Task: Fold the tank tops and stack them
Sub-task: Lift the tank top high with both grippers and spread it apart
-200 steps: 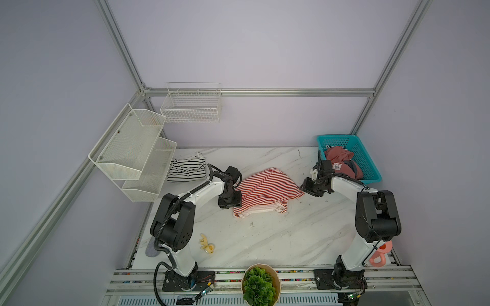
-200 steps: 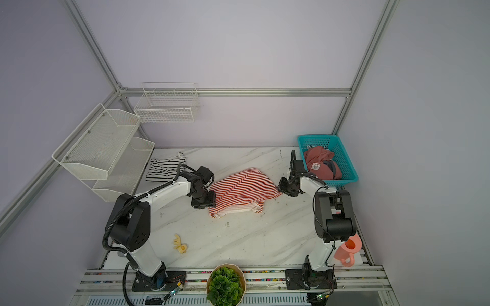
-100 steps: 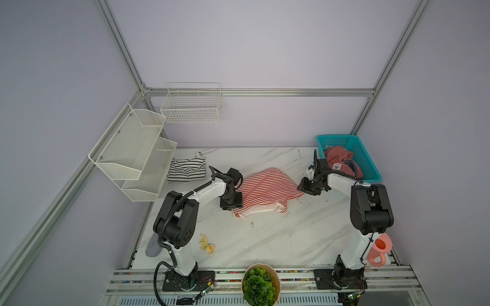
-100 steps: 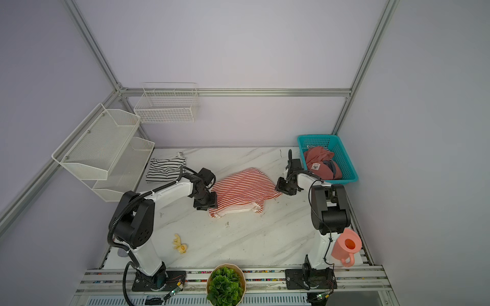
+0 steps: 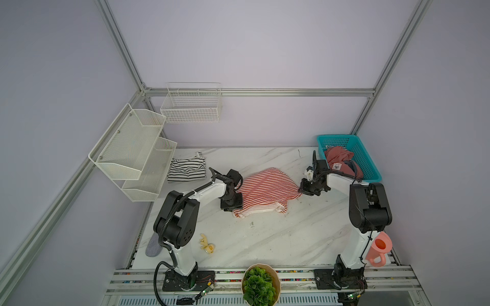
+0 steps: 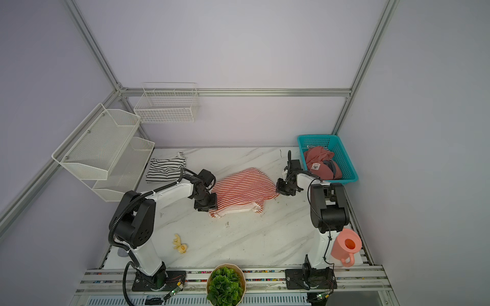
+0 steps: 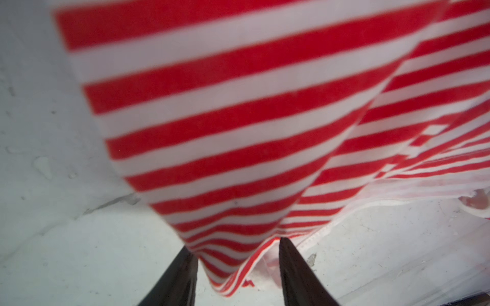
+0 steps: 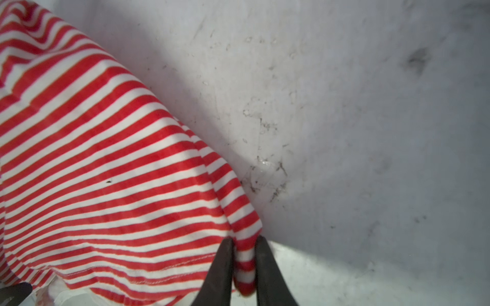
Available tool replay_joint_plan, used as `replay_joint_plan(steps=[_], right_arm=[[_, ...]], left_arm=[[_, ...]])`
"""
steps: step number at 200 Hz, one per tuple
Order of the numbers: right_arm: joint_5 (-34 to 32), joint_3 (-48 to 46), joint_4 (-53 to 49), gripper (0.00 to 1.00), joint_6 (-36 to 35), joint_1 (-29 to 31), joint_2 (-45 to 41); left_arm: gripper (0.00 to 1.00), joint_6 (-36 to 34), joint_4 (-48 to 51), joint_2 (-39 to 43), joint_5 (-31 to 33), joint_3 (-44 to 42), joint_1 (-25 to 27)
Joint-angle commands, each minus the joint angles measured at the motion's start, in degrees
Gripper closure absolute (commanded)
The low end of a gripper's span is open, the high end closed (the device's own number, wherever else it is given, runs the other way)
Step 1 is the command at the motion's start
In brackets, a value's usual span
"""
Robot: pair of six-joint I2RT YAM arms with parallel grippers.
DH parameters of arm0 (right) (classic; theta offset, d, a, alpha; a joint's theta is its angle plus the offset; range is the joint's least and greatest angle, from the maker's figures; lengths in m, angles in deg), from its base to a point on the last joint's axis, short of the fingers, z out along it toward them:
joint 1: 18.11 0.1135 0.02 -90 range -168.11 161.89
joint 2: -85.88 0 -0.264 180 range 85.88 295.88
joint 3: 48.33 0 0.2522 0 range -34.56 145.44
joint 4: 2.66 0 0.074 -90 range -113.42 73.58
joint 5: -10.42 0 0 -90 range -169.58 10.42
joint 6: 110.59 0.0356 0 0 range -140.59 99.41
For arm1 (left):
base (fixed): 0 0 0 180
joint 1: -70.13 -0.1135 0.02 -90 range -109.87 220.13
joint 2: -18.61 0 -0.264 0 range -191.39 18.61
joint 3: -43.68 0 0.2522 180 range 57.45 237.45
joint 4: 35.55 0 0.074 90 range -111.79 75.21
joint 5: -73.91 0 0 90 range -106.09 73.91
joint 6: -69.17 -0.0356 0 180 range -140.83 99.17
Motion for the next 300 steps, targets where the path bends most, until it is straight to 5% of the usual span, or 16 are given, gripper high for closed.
replay_joint_plan(steps=[1,24,113,189,214,300], right_arm=[[0.6,0.8,-2.4,0.88,-0.8,0.0,0.1],[0.6,0.6,-2.8,1.0,-0.5,0.0,-1.3],[0.5,-0.5,-2.8,1.0,0.4,0.0,-4.4],[1.1,-1.4,-2.4,1.0,1.1,0.0,-5.4],[2.6,-0.9,-2.1,1.0,1.5,0.0,-6.2],[7.2,16.4,1.2,1.0,7.2,0.0,-22.7]], left_arm=[[0.51,0.8,-0.8,1.1,-0.8,-1.4,0.3],[0.51,1.0,-0.8,1.4,-1.0,-1.1,0.3],[0.59,2.1,-0.8,3.9,-1.2,-2.0,0.7],[0.79,2.1,-1.5,2.4,-1.0,-2.6,0.9],[1.0,1.5,-1.9,2.1,0.0,-1.3,0.8],[1.0,-8.5,6.0,4.3,5.4,39.6,-4.8]])
